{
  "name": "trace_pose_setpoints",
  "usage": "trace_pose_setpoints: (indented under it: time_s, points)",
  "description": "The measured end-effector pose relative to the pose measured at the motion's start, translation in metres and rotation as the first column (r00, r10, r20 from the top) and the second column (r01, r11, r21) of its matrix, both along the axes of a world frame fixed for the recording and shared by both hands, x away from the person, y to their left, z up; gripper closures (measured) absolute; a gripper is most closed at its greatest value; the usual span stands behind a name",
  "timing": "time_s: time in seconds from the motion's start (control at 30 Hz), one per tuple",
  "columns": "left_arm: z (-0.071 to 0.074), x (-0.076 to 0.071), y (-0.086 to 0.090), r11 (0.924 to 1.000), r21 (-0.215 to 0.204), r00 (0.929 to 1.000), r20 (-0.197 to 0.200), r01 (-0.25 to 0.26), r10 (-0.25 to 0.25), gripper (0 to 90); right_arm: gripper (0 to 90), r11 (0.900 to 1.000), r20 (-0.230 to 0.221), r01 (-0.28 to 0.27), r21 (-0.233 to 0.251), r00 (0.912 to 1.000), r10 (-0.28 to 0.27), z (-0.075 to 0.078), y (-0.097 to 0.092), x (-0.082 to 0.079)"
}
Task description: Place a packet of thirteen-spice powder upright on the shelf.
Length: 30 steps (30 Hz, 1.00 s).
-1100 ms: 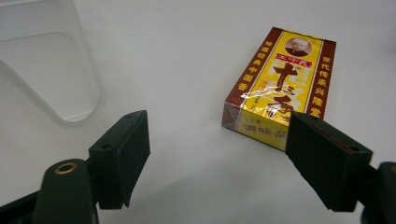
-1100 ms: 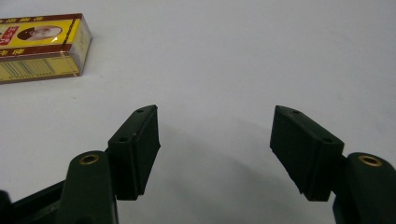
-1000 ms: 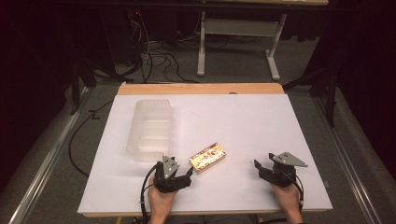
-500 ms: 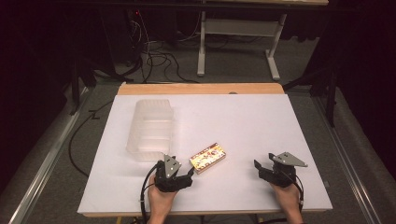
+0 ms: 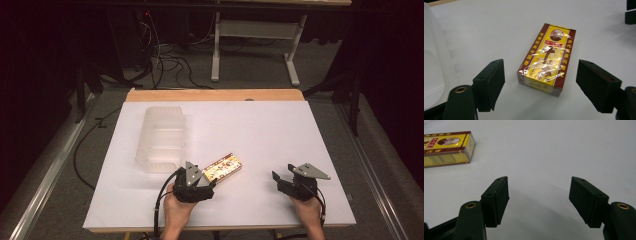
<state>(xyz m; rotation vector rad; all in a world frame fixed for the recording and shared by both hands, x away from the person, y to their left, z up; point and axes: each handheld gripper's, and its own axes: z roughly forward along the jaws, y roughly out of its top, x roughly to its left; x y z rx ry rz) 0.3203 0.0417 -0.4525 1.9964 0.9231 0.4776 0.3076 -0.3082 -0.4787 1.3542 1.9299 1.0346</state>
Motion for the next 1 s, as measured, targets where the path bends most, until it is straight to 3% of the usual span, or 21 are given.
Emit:
trace_pose_setpoints:
  time_s: [0.27, 0.43, 0.53, 0.8, 0.9, 1.0]
  points:
    - [0.005, 0.007, -0.008, 0.9997, -0.009, 0.9997, -0.006, 0.023, -0.023, 26.7, 32.7, 1.0000, 0.000, 0.004, 0.008, 1.0000, -0.004, 0.000, 0.000, 0.000]
    - [0.010, 0.013, -0.017, 0.9980, 0.034, 0.9977, -0.043, 0.054, -0.052, 24.6, 32.7, 1.0000, 0.006, 0.002, 0.004, 1.0000, -0.002, 0.000, 0.000, 0.000]
    - [0.013, 0.016, -0.023, 0.9953, 0.065, 0.9968, -0.039, 0.071, -0.069, 24.1, 32.6, 1.0000, 0.005, 0.003, 0.004, 1.0000, -0.003, 0.000, 0.000, 0.000]
    - [0.015, 0.024, -0.035, 0.9894, 0.085, 0.9923, -0.049, 0.118, -0.114, 22.7, 32.6, 1.0000, 0.004, -0.004, 0.000, 1.0000, 0.004, 0.000, 0.000, 0.000]
    - [0.012, 0.031, -0.042, 0.9857, 0.106, 0.9890, -0.082, 0.131, -0.122, 21.0, 32.6, 1.0000, 0.004, 0.002, -0.002, 1.0000, -0.002, 0.000, 0.000, -0.001]
    - [0.011, 0.036, -0.048, 0.9825, 0.128, 0.9882, -0.088, 0.136, -0.125, 19.5, 32.6, 1.0000, 0.004, 0.000, 0.000, 1.0000, 0.000, 0.000, 0.000, -0.001]
